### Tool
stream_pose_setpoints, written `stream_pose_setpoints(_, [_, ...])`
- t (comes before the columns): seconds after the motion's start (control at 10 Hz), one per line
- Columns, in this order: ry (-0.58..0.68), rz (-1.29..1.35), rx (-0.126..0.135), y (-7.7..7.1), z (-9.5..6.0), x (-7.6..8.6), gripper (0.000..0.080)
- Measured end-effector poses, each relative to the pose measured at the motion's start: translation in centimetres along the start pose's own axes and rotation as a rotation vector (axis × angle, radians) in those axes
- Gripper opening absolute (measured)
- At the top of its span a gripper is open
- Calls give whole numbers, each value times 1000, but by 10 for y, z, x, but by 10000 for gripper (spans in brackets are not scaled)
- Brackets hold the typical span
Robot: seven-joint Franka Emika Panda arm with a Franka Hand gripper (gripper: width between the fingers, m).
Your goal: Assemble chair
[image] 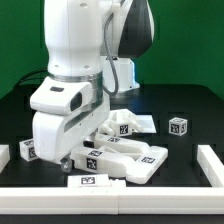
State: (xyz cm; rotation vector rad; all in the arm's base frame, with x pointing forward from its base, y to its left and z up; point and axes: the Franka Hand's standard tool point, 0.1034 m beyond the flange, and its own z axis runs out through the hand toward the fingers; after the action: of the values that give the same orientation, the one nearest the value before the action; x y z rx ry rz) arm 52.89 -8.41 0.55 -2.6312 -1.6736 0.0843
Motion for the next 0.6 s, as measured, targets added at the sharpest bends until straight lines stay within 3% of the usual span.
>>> stream_pose_setpoints(0.2, [0,0,1,0,0,0,320])
stream_pose_setpoints(0.4, [-2,20,-3,-1,-8,9,281])
stream_pose_setpoints(0.6, [-17,3,12,-5,-43,18,281])
